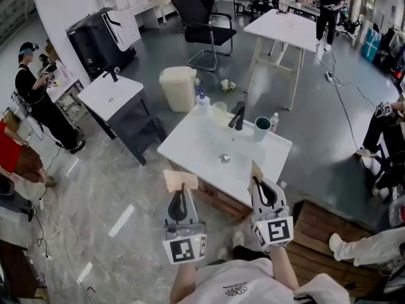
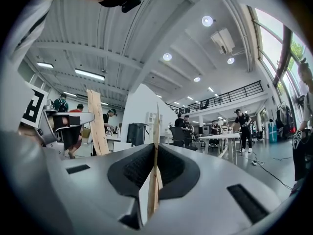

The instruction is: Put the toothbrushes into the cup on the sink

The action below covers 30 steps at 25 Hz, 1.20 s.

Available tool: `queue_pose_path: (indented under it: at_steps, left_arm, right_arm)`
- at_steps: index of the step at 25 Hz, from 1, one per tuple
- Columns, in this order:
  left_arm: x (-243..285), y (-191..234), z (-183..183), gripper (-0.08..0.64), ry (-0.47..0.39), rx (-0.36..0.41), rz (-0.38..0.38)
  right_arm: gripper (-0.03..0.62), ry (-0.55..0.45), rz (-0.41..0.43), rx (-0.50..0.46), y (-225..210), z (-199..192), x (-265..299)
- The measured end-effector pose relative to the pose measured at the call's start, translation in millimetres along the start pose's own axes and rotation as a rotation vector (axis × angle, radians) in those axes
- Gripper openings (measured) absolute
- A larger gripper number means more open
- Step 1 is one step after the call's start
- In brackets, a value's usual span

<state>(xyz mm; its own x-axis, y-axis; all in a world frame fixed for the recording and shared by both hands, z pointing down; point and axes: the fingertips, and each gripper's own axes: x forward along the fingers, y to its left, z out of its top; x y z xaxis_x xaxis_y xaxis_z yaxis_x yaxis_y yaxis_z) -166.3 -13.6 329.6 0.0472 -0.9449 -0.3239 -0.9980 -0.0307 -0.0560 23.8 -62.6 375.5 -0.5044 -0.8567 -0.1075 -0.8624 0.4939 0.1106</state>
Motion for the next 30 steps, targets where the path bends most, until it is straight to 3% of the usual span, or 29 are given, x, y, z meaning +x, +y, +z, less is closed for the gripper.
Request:
queue_pose_path:
  at_steps: [4,12,17,25,30]
  left_arm:
    - [32,7,-14,0.029,0.012,-0.023,0.027]
    - [105,-12,-17,0.029,-0.043,-0.007,0.022]
    - [127,-22,-23,0.029,-0.046,-0.036,0.028]
    - [150,-40,-34,0.029,-0.019,-0.016,0.001]
    - [173,-36,-40,0.029,-0.028,-0.021,-0.032]
  right_arm:
    - [0.02,-0.05,0.011,0.041,-17,3,39]
    - [0.021,-0.102,0.018,0.009,-68,18,88]
    - [0.021,-0.11,0.024,0.012,-91,15,101]
    - [0.02,-0.077,0.03,0.061,-111,-6,108]
    - [0.021,-0.082,-0.013,0.068,-120,-8,120]
